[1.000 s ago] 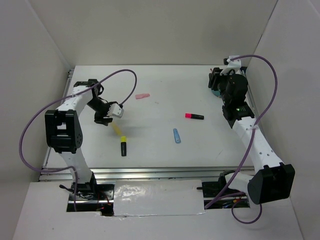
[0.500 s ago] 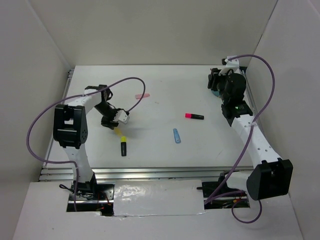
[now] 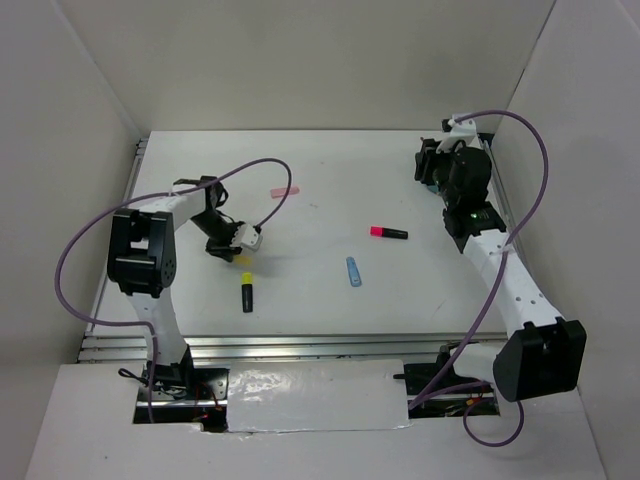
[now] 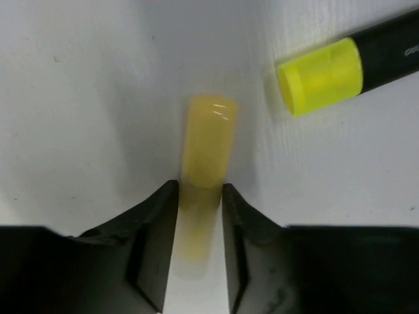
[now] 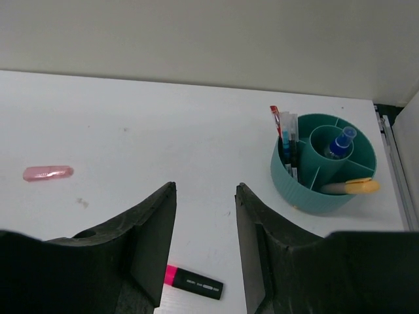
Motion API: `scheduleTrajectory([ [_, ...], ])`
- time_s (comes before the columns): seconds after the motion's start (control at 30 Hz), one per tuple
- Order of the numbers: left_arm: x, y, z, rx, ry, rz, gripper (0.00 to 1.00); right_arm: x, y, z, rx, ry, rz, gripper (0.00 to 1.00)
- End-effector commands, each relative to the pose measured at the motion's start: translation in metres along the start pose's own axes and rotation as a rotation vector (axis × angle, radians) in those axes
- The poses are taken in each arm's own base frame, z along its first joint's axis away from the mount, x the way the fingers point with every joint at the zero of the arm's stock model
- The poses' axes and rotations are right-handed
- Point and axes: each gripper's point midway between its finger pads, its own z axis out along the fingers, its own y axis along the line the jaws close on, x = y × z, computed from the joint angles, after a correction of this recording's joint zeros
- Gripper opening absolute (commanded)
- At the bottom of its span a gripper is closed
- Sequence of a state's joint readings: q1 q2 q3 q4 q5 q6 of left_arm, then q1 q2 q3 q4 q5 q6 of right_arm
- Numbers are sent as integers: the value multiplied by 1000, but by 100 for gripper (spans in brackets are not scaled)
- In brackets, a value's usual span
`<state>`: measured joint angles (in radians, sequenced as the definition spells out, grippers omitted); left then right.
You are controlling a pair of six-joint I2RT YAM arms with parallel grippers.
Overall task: Sort the stationery into containers
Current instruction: Pick up the pen from the center of the board.
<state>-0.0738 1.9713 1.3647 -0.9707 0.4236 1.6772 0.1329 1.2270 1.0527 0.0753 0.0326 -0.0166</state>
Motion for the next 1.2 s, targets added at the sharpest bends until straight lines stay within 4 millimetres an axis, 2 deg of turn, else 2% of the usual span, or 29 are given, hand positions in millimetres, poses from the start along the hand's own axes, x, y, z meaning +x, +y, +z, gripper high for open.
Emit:
scheduleTrajectory([
  [0.0,-11,-28,7,56,-50,-121,41,-23,7,-18,-32,-50,43,47],
  [0.03,-15,-26,4,44,-65,-142,33,-21,14,-21,-61,-38,61,47],
  [0.1,-31,-17,-9,2,-115,-230,25,-23,27,-29,-118,-31,96,45],
  [0.13,-37,-13,-15,-13,-137,-257,23,-18,34,-32,-144,-1,111,44],
  [0.17,-51,-2,-27,-46,-196,-318,22,-17,38,-35,-161,14,127,44],
  [0.2,-62,4,-38,-73,-235,-350,21,-25,50,-40,-217,19,148,44],
  [0.23,-72,13,-49,-112,-274,-374,16,-18,58,-45,-242,73,201,44],
  [0.27,-94,22,-70,-157,-356,-463,13,-21,66,-48,-273,91,229,44],
  [0.3,-105,33,-84,-207,-403,-480,8,-30,79,-52,-324,107,291,41],
  [0.33,-119,35,-95,-218,-463,-585,5,-28,89,-57,-351,145,328,41],
  [0.43,-170,40,-146,-335,-642,-654,4,-43,118,-64,-438,179,456,46],
  [0.47,-180,38,-155,-356,-677,-665,3,-45,128,-66,-463,199,506,47],
  [0.5,-184,35,-155,-366,-695,-693,3,-49,136,-66,-483,203,528,48],
  [0.53,-203,35,-176,-424,-752,-681,2,-48,143,-62,-494,221,553,50],
  [0.6,-213,30,-185,-459,-782,-708,2,-58,161,-63,-536,239,614,54],
  [0.63,-226,26,-195,-481,-800,-681,2,-58,167,-57,-544,255,632,58],
  [0.73,-240,22,-206,-489,-822,-706,1,-62,195,-53,-610,278,662,62],
  [0.77,-242,22,-208,-488,-825,-712,1,-63,211,-56,-646,285,652,63],
  [0.8,-249,20,-208,-471,-833,-720,1,-57,220,-51,-653,303,643,64],
  [0.83,-252,19,-209,-463,-840,-722,1,-66,228,-52,-676,288,635,64],
  [0.9,-257,19,-209,-459,-842,-721,1,-62,252,-54,-722,311,611,65],
  [0.97,-266,17,-210,-433,-862,-740,1,-68,269,-60,-766,310,596,66],
  [1.17,-277,17,-206,-443,-859,-718,1,-49,299,-65,-804,371,573,66],
])
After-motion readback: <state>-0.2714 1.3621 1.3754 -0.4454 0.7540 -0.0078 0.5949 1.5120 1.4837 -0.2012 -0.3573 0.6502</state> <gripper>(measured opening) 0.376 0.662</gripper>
